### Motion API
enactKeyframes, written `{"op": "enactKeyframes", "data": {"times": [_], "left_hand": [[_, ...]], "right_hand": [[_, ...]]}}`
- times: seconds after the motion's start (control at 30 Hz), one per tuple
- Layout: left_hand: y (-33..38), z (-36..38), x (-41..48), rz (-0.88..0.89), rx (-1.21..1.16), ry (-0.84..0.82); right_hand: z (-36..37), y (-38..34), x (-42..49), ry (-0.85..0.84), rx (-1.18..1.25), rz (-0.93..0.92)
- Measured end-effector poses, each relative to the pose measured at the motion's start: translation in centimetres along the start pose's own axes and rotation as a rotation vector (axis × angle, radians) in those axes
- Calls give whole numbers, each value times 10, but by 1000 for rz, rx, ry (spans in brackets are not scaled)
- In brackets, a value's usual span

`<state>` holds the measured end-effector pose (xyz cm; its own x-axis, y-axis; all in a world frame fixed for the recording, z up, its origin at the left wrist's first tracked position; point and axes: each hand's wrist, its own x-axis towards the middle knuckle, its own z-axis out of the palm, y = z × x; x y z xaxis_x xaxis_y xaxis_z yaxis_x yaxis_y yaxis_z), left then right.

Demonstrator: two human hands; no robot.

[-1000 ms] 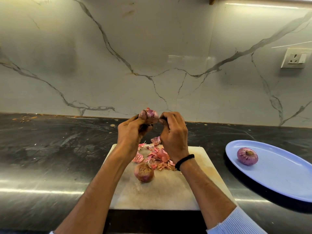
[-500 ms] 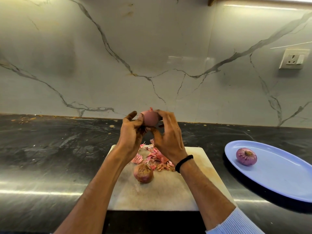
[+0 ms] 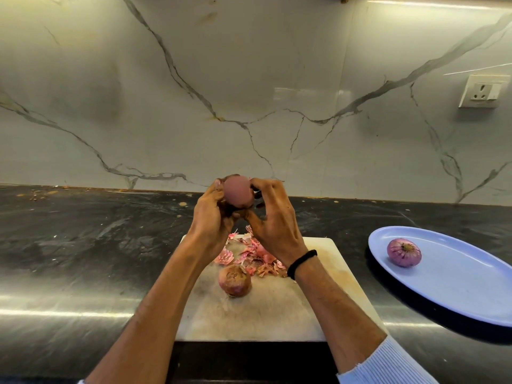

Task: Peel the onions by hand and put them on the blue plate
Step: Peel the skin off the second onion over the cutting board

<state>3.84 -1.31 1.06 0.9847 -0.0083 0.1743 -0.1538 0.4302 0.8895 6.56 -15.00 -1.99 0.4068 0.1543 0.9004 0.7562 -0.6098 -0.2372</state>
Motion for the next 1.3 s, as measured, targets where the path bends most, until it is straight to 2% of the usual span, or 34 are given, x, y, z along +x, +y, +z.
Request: {"op": "enactKeyframes", "data": {"times": [0.37, 0.67, 0.87, 1.3], "left_hand": [[1, 1, 0, 34, 101, -35], [-2, -3, 7, 66, 57, 14], [0, -3, 7, 103, -9, 61], [-4, -3, 8, 158, 86, 12]], "right_hand": [[-2, 4, 1, -8, -53, -14], [0, 1, -2, 42, -61, -80], [-2, -3, 1, 40, 12, 14], [1, 2, 1, 9, -31, 7]]}}
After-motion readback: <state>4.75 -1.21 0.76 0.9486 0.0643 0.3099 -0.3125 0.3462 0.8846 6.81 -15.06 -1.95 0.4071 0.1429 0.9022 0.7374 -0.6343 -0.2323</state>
